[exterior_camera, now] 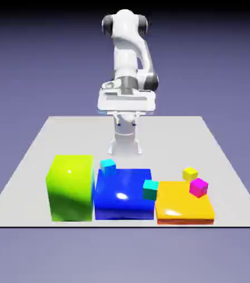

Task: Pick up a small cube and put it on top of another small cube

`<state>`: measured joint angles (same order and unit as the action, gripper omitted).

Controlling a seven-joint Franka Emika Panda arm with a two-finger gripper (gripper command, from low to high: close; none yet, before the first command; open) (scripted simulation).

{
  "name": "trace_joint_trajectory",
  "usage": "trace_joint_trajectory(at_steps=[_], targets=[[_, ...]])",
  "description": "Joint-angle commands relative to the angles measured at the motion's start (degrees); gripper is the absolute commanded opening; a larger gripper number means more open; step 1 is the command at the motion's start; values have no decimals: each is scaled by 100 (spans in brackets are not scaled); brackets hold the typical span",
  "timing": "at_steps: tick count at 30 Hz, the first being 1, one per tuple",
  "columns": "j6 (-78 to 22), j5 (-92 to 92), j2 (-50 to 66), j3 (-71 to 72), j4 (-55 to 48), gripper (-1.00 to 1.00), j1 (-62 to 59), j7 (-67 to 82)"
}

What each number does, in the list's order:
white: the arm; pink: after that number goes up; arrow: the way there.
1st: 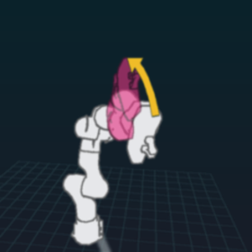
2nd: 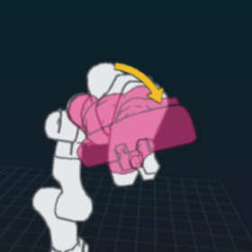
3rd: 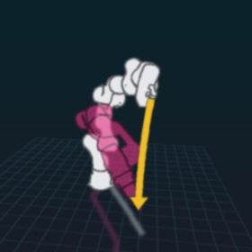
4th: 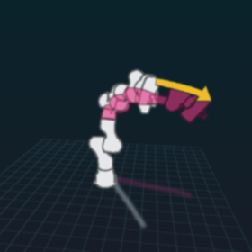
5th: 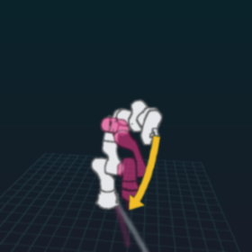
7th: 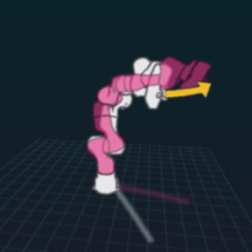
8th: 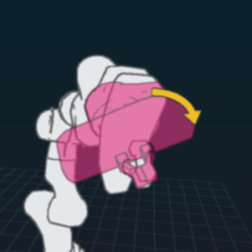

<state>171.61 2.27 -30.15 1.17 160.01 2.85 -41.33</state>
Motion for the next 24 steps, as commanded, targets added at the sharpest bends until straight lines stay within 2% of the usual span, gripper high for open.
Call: trace_joint_trajectory(at_steps=[1,21,24], targets=[[-199,188,208,98,-82,0,180,94],[-4180,3945,4361,2046,-1726,0,3767,1970],[-4122,4251,4646,1959,-1775,0,3847,1843]])
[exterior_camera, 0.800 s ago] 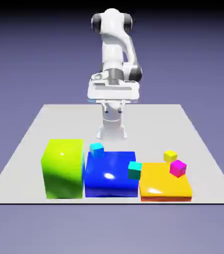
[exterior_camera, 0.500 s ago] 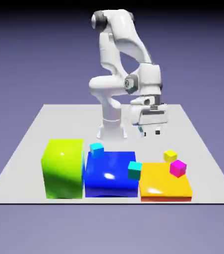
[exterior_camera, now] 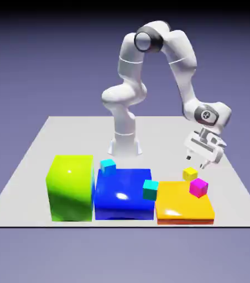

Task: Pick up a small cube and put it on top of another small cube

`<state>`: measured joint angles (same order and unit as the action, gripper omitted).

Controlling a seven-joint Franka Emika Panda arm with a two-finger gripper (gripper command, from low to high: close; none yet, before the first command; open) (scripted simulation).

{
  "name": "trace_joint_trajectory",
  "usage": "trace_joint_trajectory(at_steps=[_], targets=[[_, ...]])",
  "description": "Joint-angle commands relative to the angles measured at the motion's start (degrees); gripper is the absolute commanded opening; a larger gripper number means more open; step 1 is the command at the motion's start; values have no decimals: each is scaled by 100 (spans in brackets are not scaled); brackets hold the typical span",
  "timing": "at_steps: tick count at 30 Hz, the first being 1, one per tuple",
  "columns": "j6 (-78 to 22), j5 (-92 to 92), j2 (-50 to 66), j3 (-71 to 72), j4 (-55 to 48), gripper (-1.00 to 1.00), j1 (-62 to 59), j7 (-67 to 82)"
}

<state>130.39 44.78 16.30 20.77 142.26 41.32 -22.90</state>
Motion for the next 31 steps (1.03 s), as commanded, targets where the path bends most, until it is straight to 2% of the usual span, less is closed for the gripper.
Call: trace_joint_trajectory(at_steps=[1,4,5,11,23,27,28,31], targets=[[133,237,208,-123,-19,0,13,-163],[473,840,737,-438,-66,0,45,-577],[473,840,737,-438,-66,-100,45,-577],[-187,-242,-204,160,-56,-100,-105,232],[-1589,-411,-135,1137,-1994,-100,-2522,2062],[-961,272,464,790,-1770,-100,-2555,1600],[-960,273,464,790,-1770,100,-2555,1600],[-1395,-201,50,1030,-1925,100,-2533,1920]])
